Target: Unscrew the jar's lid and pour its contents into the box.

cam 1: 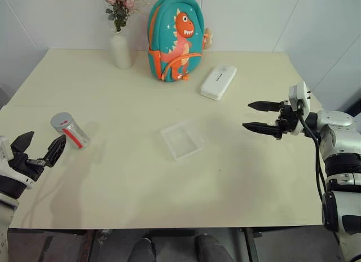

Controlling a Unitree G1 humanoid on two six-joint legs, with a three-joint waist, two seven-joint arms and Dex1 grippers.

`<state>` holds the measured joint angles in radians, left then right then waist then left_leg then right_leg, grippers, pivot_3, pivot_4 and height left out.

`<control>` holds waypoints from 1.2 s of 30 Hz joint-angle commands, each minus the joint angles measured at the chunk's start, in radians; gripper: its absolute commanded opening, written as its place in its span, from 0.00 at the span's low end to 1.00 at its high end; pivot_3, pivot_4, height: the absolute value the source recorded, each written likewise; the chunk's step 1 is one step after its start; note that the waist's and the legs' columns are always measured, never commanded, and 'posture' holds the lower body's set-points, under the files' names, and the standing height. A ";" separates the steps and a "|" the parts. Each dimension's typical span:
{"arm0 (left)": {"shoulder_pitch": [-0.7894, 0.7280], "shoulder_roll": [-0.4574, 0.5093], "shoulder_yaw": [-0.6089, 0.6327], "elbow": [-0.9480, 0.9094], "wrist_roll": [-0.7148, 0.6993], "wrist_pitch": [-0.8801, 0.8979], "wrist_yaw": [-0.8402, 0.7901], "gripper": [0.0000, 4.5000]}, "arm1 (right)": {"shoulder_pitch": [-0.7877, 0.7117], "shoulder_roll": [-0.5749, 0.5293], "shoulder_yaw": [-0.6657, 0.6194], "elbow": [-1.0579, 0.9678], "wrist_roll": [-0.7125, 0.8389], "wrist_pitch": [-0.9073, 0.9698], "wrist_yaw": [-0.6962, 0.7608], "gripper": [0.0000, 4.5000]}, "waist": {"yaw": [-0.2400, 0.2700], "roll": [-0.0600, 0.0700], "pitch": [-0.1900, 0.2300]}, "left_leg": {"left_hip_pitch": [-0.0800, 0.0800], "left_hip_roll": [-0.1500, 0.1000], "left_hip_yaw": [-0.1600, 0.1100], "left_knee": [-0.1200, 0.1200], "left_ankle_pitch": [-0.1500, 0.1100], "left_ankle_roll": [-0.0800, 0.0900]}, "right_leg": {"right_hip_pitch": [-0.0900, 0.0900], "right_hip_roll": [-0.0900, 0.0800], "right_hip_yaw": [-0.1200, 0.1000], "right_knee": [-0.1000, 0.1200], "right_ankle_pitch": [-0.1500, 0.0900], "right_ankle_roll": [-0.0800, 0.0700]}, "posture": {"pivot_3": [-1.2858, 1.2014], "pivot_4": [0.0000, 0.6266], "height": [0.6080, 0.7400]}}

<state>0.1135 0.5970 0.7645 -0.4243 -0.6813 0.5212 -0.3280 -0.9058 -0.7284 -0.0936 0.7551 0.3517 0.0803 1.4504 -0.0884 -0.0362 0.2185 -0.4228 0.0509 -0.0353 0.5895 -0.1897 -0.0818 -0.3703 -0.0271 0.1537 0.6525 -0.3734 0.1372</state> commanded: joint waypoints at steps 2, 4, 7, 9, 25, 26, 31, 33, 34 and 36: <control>-0.022 -0.030 -0.011 -0.025 0.030 -0.045 0.042 0.99 | -0.034 -0.002 -0.025 -0.004 0.003 -0.032 0.001 1.00 | 0.001 0.000 0.000 | 0.000 0.000 0.000 0.000 0.000 0.000 | 0.000 0.000 0.000 0.000 0.000 0.000 | 0.52 0.24 1.00; -0.025 -0.050 -0.014 -0.025 0.039 -0.058 0.057 0.99 | -0.028 0.012 -0.023 -0.018 0.006 -0.030 -0.013 1.00 | 0.001 0.000 0.000 | 0.000 0.000 0.000 0.001 0.000 0.000 | 0.001 0.000 0.000 0.000 0.000 0.000 | 0.52 0.24 1.00; -0.027 -0.063 -0.025 -0.025 0.046 -0.069 0.062 0.99 | -0.024 0.021 -0.022 -0.046 0.012 -0.017 -0.017 1.00 | 0.001 0.000 0.000 | 0.000 0.000 0.000 0.001 0.000 0.000 | 0.001 0.000 0.000 0.000 0.000 0.001 | 0.52 0.24 1.00; -0.034 -0.066 -0.032 -0.011 0.057 -0.082 0.062 0.99 | -0.020 0.029 -0.019 -0.080 0.019 0.003 -0.021 1.00 | 0.002 0.000 0.000 | 0.000 0.000 0.000 0.001 0.000 0.000 | 0.001 0.000 0.000 0.001 0.000 0.001 | 0.52 0.24 1.00; -0.056 -0.298 -0.228 -0.047 0.247 -0.217 0.247 0.99 | -0.075 0.121 0.004 -0.072 0.006 -0.001 -0.014 1.00 | 0.004 0.000 0.000 | 0.000 0.000 -0.001 0.004 0.000 0.000 | 0.003 0.001 0.000 0.001 0.002 0.003 | 0.52 0.24 1.00; -0.061 -0.303 -0.237 -0.043 0.264 -0.211 0.266 0.99 | -0.072 0.122 0.005 -0.073 0.005 0.000 -0.011 1.00 | 0.004 0.000 0.000 | 0.000 0.000 -0.001 0.004 0.000 0.000 | 0.003 0.001 0.000 0.001 0.002 0.003 | 0.52 0.24 1.00; -0.086 -0.308 -0.266 -0.005 0.354 -0.210 0.333 0.99 | -0.068 0.136 0.007 -0.067 -0.001 -0.007 -0.019 1.00 | 0.002 0.000 0.000 | 0.000 -0.001 -0.001 0.005 0.000 0.000 | 0.004 0.001 0.000 0.000 0.002 0.004 | 0.52 0.24 1.00; -0.098 -0.313 -0.271 -0.001 0.356 -0.205 0.343 0.99 | -0.067 0.142 0.006 -0.072 -0.002 -0.004 -0.021 1.00 | 0.002 0.000 0.000 | 0.000 0.000 -0.001 0.005 0.000 0.000 | 0.003 0.001 0.000 0.001 0.002 0.004 | 0.52 0.24 1.00; -0.103 -0.315 -0.273 0.001 0.356 -0.204 0.346 0.99 | -0.067 0.145 0.006 -0.073 -0.002 -0.003 -0.021 1.00 | 0.003 0.000 0.000 | 0.000 -0.001 -0.001 0.005 0.000 0.000 | 0.004 0.001 0.000 0.001 0.002 0.004 | 0.52 0.24 1.00; -0.112 -0.315 -0.277 0.012 0.361 -0.212 0.343 0.99 | -0.067 0.150 0.005 -0.074 -0.003 -0.004 -0.023 1.00 | 0.003 0.000 0.000 | 0.000 -0.001 -0.002 0.005 0.000 0.000 | 0.004 0.001 0.000 0.001 0.002 0.004 | 0.52 0.24 1.00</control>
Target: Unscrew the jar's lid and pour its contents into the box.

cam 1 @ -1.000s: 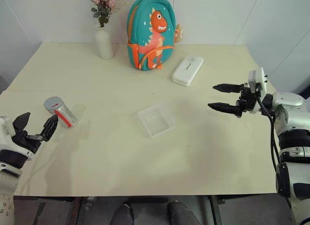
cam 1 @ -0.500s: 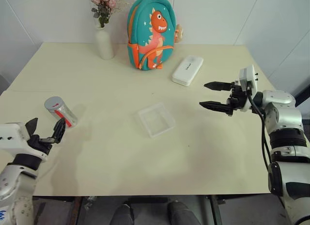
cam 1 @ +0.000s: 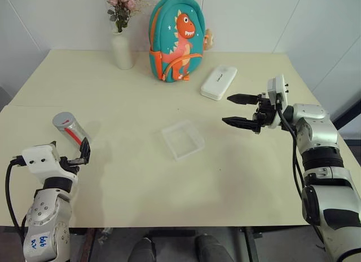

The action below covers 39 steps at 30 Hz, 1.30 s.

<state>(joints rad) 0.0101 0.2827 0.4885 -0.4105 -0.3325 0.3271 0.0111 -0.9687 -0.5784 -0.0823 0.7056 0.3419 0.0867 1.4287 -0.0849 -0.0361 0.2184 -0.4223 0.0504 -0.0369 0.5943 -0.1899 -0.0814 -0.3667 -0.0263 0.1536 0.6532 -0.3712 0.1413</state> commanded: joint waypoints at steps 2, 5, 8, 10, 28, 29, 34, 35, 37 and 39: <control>-0.032 0.007 -0.003 0.030 0.016 -0.031 -0.004 0.99 | -0.006 0.010 -0.010 -0.023 0.008 -0.014 -0.008 1.00 | 0.000 0.000 0.000 | 0.000 0.000 0.000 0.000 0.000 0.000 | 0.000 0.000 0.000 0.000 0.000 0.000 | 0.52 0.24 1.00; -0.070 0.020 0.003 0.084 0.016 -0.048 -0.016 0.99 | -0.006 0.021 -0.017 -0.031 0.016 -0.007 -0.019 1.00 | 0.000 0.000 0.000 | 0.000 0.000 -0.001 0.000 0.000 0.000 | 0.000 0.000 0.000 0.000 0.000 0.000 | 0.52 0.24 1.00; -0.096 0.026 0.020 0.119 0.019 -0.042 0.002 0.99 | -0.001 0.024 -0.017 -0.042 0.016 -0.007 -0.022 1.00 | 0.000 0.000 0.000 | 0.000 0.000 0.000 0.000 0.000 0.000 | 0.000 0.000 0.000 0.000 0.000 0.001 | 0.52 0.24 1.00; -0.102 0.029 0.017 0.131 0.019 -0.052 -0.009 0.99 | -0.001 0.024 -0.020 -0.040 0.017 -0.007 -0.025 1.00 | 0.000 0.000 0.000 | 0.000 0.000 0.000 0.000 0.000 0.000 | 0.000 0.000 0.000 0.000 0.000 0.001 | 0.52 0.24 1.00; -0.241 0.114 0.026 0.350 0.029 -0.146 -0.064 0.99 | 0.002 0.037 -0.020 -0.047 0.017 -0.013 -0.051 1.00 | 0.000 0.000 0.000 | 0.000 0.000 -0.001 0.000 0.000 0.000 | 0.000 0.000 -0.001 0.000 0.001 0.001 | 0.52 0.24 1.00; -0.246 0.117 0.026 0.362 0.029 -0.156 -0.071 0.99 | 0.002 0.037 -0.019 -0.047 0.016 -0.013 -0.052 1.00 | 0.000 0.000 0.000 | 0.000 0.000 -0.001 0.000 0.000 0.000 | 0.000 0.000 -0.001 0.000 0.001 0.001 | 0.52 0.24 1.00; -0.267 0.133 0.016 0.408 0.029 -0.184 -0.091 0.99 | 0.001 0.036 -0.018 -0.044 0.014 -0.016 -0.051 1.00 | 0.000 0.000 0.000 | 0.000 0.000 -0.001 0.000 0.000 0.000 | 0.000 0.000 -0.001 0.001 0.001 0.001 | 0.52 0.24 1.00; -0.269 0.132 0.014 0.411 0.028 -0.180 -0.086 0.99 | 0.001 0.036 -0.018 -0.044 0.014 -0.017 -0.052 1.00 | 0.001 0.000 0.000 | 0.000 0.000 -0.001 0.000 0.000 0.000 | 0.000 0.000 -0.001 0.001 0.001 0.001 | 0.52 0.24 1.00; -0.275 0.131 0.012 0.419 0.026 -0.188 -0.088 0.99 | -0.001 0.036 -0.019 -0.041 0.012 -0.018 -0.056 1.00 | 0.002 0.000 0.000 | 0.000 0.000 -0.001 0.000 0.000 0.000 | 0.000 0.000 -0.001 0.001 0.001 0.001 | 0.52 0.24 1.00; -0.279 0.131 0.006 0.431 0.024 -0.199 -0.100 0.99 | -0.002 0.036 -0.019 -0.040 0.011 -0.020 -0.058 1.00 | 0.001 0.000 0.000 | 0.000 0.000 -0.001 0.000 0.000 0.000 | 0.000 0.000 -0.001 0.001 0.001 0.001 | 0.52 0.24 1.00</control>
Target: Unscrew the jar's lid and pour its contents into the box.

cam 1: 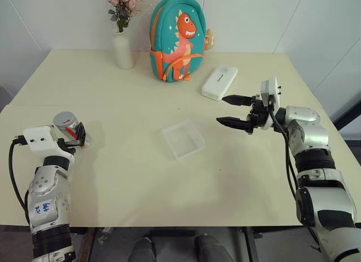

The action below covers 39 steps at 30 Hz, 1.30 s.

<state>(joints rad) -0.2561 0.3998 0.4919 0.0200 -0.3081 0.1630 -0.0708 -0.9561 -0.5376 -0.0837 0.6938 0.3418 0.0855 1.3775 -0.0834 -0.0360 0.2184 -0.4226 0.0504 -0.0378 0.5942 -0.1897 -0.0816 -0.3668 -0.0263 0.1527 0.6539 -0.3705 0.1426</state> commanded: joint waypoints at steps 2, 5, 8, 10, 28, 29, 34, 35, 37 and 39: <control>-0.016 0.013 -0.001 0.008 -0.002 -0.042 -0.031 0.99 | -0.013 -0.006 -0.016 -0.030 0.010 -0.018 -0.009 1.00 | -0.001 0.000 0.000 | 0.000 0.000 0.000 0.000 0.000 0.000 | 0.000 0.000 0.000 0.000 0.000 0.000 | 0.52 0.24 1.00; -0.020 0.006 -0.009 0.017 -0.004 -0.055 -0.048 0.87 | -0.015 -0.008 -0.015 -0.029 0.009 -0.018 -0.011 1.00 | -0.001 0.000 0.000 | 0.000 0.000 0.000 0.000 0.000 0.000 | 0.000 0.000 0.000 0.000 0.000 0.000 | 0.52 0.24 1.00; -0.017 0.001 -0.009 0.021 -0.002 -0.033 -0.028 0.65 | -0.013 -0.010 -0.014 -0.032 0.008 -0.017 -0.011 1.00 | 0.000 0.000 0.000 | 0.000 0.000 0.000 0.000 0.000 0.000 | 0.000 0.000 0.000 0.000 0.000 0.000 | 0.52 0.24 1.00; -0.008 0.002 -0.010 0.023 0.003 -0.019 -0.018 0.60 | -0.015 -0.012 -0.014 -0.033 0.007 -0.016 -0.012 1.00 | -0.001 0.000 0.000 | 0.000 0.000 0.000 0.000 0.000 0.000 | 0.000 0.000 0.000 0.000 0.000 0.000 | 0.52 0.24 1.00; -0.216 0.264 -0.134 -0.020 -0.198 0.140 -0.517 0.60 | 0.017 0.084 -0.019 -0.434 0.067 0.175 -0.333 1.00 | 0.000 0.000 0.000 | -0.001 0.000 0.000 -0.002 0.001 -0.001 | -0.003 0.000 0.000 0.002 0.000 0.000 | 0.52 0.24 1.00; -0.238 0.273 -0.154 -0.013 -0.208 0.151 -0.556 0.60 | 0.033 0.095 -0.019 -0.486 0.079 0.201 -0.362 1.00 | 0.000 0.000 0.000 | -0.001 0.000 0.000 -0.003 0.001 -0.001 | -0.003 0.000 0.000 0.002 0.000 0.000 | 0.52 0.24 1.00; -0.301 0.272 -0.201 0.034 -0.200 0.160 -0.638 0.60 | 0.078 0.106 -0.039 -0.627 0.114 0.265 -0.442 1.00 | 0.000 0.000 0.000 | -0.004 0.000 0.000 -0.003 0.001 -0.001 | -0.006 0.000 -0.001 0.002 -0.001 -0.001 | 0.52 0.24 1.00; -0.307 0.271 -0.206 0.038 -0.200 0.161 -0.649 0.60 | 0.082 0.103 -0.041 -0.637 0.118 0.272 -0.450 1.00 | -0.003 0.000 0.000 | -0.004 0.000 0.000 -0.003 0.001 -0.001 | -0.007 0.000 -0.001 0.003 -0.001 -0.001 | 0.52 0.24 1.00; -0.327 0.268 -0.223 0.041 -0.216 0.180 -0.684 0.60 | 0.098 0.101 -0.046 -0.676 0.132 0.295 -0.475 1.00 | -0.002 0.000 0.000 | -0.004 0.000 0.000 -0.003 0.001 -0.001 | -0.008 0.000 0.000 0.003 -0.001 -0.001 | 0.52 0.24 1.00; -0.357 0.262 -0.253 0.046 -0.234 0.187 -0.749 0.60 | 0.124 0.098 -0.045 -0.736 0.147 0.323 -0.497 1.00 | 0.000 0.000 0.000 | -0.004 0.001 0.000 -0.003 0.001 -0.001 | -0.008 0.001 -0.001 0.004 -0.001 -0.002 | 0.52 0.24 1.00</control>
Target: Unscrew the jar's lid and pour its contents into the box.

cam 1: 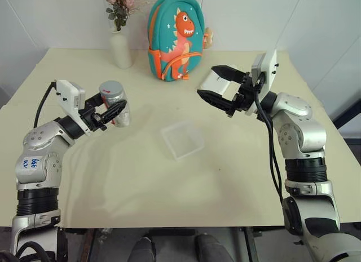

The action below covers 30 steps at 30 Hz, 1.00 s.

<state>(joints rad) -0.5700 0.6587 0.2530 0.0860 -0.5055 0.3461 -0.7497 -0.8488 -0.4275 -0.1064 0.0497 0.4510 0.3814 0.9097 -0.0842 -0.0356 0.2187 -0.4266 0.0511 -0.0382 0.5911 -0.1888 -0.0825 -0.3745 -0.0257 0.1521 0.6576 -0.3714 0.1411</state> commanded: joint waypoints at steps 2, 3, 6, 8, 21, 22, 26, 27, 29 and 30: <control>-0.079 -0.008 -0.035 0.006 -0.033 -0.004 -0.107 0.52 | 0.029 -0.016 -0.021 -0.136 0.048 0.051 -0.050 1.00 | 0.002 0.000 0.000 | 0.000 0.000 0.000 0.000 0.000 0.000 | 0.000 0.000 0.000 0.000 0.000 0.000 | 0.52 0.24 1.00; -0.092 -0.010 -0.042 0.018 -0.025 -0.005 -0.115 0.50 | 0.030 -0.015 -0.020 -0.154 0.052 0.063 -0.063 1.00 | 0.002 0.000 0.000 | -0.001 0.000 0.000 0.000 0.000 0.000 | 0.000 0.000 0.000 0.000 0.000 0.000 | 0.52 0.24 1.00; -0.122 -0.019 -0.057 0.042 -0.016 0.001 -0.139 0.48 | 0.034 -0.010 -0.010 -0.207 0.061 0.103 -0.105 1.00 | -0.002 0.000 0.000 | -0.001 0.000 0.000 0.001 0.000 0.000 | 0.000 0.000 0.000 0.000 0.000 0.000 | 0.52 0.24 1.00; -0.143 -0.032 -0.075 0.040 -0.022 0.001 -0.168 0.48 | 0.032 0.010 0.006 -0.264 0.072 0.153 -0.161 1.00 | -0.003 0.000 0.000 | -0.001 0.000 0.000 0.000 0.000 0.000 | -0.001 0.000 0.000 0.001 0.000 0.000 | 0.52 0.24 1.00; -0.254 -0.122 -0.184 0.100 0.025 -0.028 -0.249 0.48 | -0.061 0.152 0.088 -0.370 0.085 0.352 -0.418 1.00 | 0.001 0.000 0.000 | -0.001 0.000 -0.001 0.001 0.001 0.000 | -0.002 0.000 0.000 0.002 0.000 -0.001 | 0.52 0.24 1.00; -0.259 -0.128 -0.188 0.107 0.029 -0.035 -0.256 0.48 | -0.064 0.161 0.092 -0.377 0.087 0.363 -0.430 1.00 | 0.001 0.000 0.000 | -0.002 0.000 -0.001 0.001 0.001 0.000 | -0.002 0.000 0.000 0.002 0.000 -0.001 | 0.52 0.24 1.00; -0.295 -0.159 -0.204 0.145 0.046 -0.070 -0.275 0.48 | -0.072 0.188 0.125 -0.387 0.085 0.415 -0.472 1.00 | 0.002 0.000 0.000 | -0.002 0.000 -0.001 0.001 0.001 0.000 | -0.002 0.000 0.000 0.002 0.000 -0.001 | 0.52 0.24 1.00; -0.309 -0.169 -0.212 0.161 0.054 -0.084 -0.287 0.48 | -0.074 0.197 0.138 -0.389 0.083 0.419 -0.478 1.00 | 0.003 0.000 0.000 | -0.002 0.000 -0.001 0.001 0.001 0.000 | -0.002 0.000 0.000 0.002 0.000 -0.001 | 0.52 0.24 1.00; -0.328 -0.183 -0.223 0.183 0.066 -0.102 -0.302 0.48 | -0.079 0.205 0.147 -0.387 0.084 0.432 -0.487 1.00 | 0.003 0.000 0.000 | -0.002 0.000 -0.001 0.001 0.001 0.000 | -0.002 0.000 0.000 0.002 0.000 -0.001 | 0.52 0.24 1.00; -0.333 -0.187 -0.225 0.191 0.070 -0.109 -0.307 0.48 | -0.081 0.208 0.150 -0.386 0.085 0.438 -0.491 1.00 | 0.003 0.000 0.000 | -0.002 0.000 -0.001 0.001 0.001 0.000 | -0.002 0.000 0.000 0.002 0.000 -0.001 | 0.52 0.24 1.00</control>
<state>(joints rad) -0.8761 0.4712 0.0221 0.2766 -0.4431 0.2678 -1.0420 -0.8990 -0.2207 0.0527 -0.2891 0.5287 0.8150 0.4342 -0.0816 -0.0355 0.2188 -0.4290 0.0507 -0.0393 0.5922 -0.1878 -0.0820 -0.3765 -0.0256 0.1517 0.6596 -0.3718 0.1404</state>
